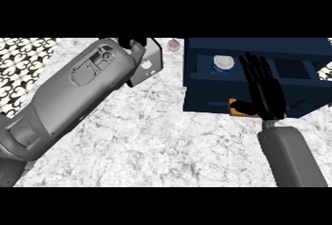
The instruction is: Pick up the can, place it into the drawer and close the drawer
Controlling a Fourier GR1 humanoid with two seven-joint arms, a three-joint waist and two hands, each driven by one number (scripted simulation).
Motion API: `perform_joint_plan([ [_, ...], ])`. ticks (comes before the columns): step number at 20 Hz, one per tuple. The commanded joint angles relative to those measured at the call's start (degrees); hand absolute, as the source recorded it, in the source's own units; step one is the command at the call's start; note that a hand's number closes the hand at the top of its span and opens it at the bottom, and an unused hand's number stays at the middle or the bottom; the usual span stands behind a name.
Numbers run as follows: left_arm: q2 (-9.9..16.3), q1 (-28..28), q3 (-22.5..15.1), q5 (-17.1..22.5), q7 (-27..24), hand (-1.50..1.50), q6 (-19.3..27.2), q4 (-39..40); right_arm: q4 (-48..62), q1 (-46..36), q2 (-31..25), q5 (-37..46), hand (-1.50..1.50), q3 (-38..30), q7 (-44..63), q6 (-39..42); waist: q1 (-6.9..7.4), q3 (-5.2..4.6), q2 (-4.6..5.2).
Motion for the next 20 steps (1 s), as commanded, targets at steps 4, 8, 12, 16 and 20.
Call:
perform_joint_plan([
  [4,4.02,5.3,-1.21,-1.77,2.93,-1.5,0.82,-7.61,16.15,-6.18,1.1,2.93,-1.5,-2.95,-0.97,-9.38,0.82,1.37,1.55],
  [8,7.07,7.29,0.28,-1.38,3.95,-1.5,-0.82,-11.14,23.17,-14.48,2.16,3.18,-1.5,-5.3,0.75,-11.88,1.24,1.35,1.81],
  [12,9.04,9.78,0.75,-1.96,4.57,-1.5,-1.74,-13.68,32.48,-19.96,1.14,2.95,-1.5,-8.08,-1.1,-17.78,1.36,1.4,2.24],
  [16,9.66,15.07,0.74,-2.51,3.43,-1.5,-1.54,-17.52,37.09,-26.44,-0.25,3.12,-1.5,-9.31,-0.68,-18.23,1.39,1.36,2.31],
  [20,10.92,14.67,1.15,-3.71,5.88,-1.5,-0.74,-20.75,43.41,-30.63,-1.4,3.47,-1.5,-10.86,-0.55,-20.29,1.43,1.42,2.33],
])
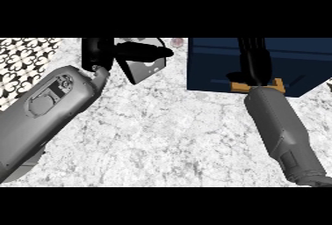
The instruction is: Pick up the can, place it into the drawer and close the drawer
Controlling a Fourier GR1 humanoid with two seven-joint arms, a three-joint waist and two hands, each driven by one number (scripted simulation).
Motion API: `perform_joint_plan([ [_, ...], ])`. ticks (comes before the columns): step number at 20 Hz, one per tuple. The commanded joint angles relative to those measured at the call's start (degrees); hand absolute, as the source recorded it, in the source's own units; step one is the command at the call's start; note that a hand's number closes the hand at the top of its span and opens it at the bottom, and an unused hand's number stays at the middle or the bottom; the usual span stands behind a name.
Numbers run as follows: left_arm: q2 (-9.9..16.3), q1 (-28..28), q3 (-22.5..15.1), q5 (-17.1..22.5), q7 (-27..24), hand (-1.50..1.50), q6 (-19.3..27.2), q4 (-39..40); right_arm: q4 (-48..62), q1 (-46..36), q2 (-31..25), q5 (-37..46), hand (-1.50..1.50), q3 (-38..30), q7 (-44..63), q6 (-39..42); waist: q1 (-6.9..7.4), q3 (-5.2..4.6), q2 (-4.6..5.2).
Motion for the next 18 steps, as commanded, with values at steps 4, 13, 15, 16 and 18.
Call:
perform_joint_plan([
  [4,1.39,4.96,0.48,-1.18,-0.69,-1.5,-0.53,-4.39,10.67,-11.64,-0.86,0.85,-1.5,-1.98,2.12,0.18,1.1,0.24,1.02],
  [13,1.59,8.26,0.74,-2.74,-0.62,-1.5,-0.38,-7.36,15.84,-14.63,-2.24,-0.89,-1.5,-4.74,-0.17,-2.1,1.25,0.33,1.36],
  [15,3.42,10.7,2.04,-2.2,-3.67,-1.5,-3.19,-8.21,16.1,-17.34,-2.84,-2.03,-1.5,-5.35,-1.88,1.63,1.66,0.27,1.45],
  [16,1.85,10.51,0.97,-2.87,-2.7,-1.5,-1.29,-9.51,16.25,-16.06,-2.03,-2.42,-1.5,-5.66,-3.19,-0.16,1.95,0.34,1.51],
  [18,2.92,11.3,1.58,-3.08,-3.52,-1.5,-2.59,-8.06,15.69,-16.42,1.14,-4.45,-1.5,-7.26,-3.2,-1.5,1.37,0.32,1.48],
])
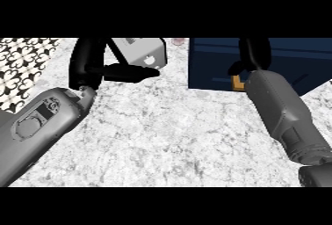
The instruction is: Pick up the can, place it into the drawer and close the drawer
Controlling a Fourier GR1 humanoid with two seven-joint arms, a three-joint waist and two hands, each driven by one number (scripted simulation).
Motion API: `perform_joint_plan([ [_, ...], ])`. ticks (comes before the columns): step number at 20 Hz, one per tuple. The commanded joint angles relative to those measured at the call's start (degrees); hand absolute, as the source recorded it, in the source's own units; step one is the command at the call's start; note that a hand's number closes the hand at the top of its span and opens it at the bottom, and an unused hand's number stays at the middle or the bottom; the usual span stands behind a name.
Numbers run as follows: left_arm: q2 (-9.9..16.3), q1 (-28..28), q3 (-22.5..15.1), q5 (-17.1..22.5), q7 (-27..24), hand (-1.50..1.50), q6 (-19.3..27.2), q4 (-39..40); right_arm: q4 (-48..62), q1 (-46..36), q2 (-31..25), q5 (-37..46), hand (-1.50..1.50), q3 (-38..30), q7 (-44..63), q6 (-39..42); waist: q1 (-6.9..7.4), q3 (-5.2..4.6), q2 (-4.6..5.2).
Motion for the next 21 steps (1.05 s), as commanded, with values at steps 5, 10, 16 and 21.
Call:
perform_joint_plan([
  [5,0.38,2.63,0.57,-0.76,-0.4,-1.5,0.28,-1.43,-2.5,-5.47,4.24,-11.73,-1.5,-9.24,-8.53,2.64,0.94,0.18,0.04],
  [10,1.09,4.45,2.17,-0.31,-1.13,-1.5,-0.14,-2.12,-3.64,-6.53,4.73,-18.49,-1.5,-14.81,-14.52,6.98,0.14,0.12,-0.24],
  [16,1.32,6.41,2.64,-0.89,-1.17,-1.5,0.31,-2.96,-4.46,-8.1,7.81,-28.12,-1.5,-22.48,-17.7,13.41,-1.44,0.09,-0.75],
  [21,4.98,9.34,5.41,-0.52,-0.81,-1.5,-2.44,-6.51,-3.68,-7.64,5.49,-30.34,-1.5,-24.08,-19.83,15.19,-1.43,-0.03,-0.81],
])
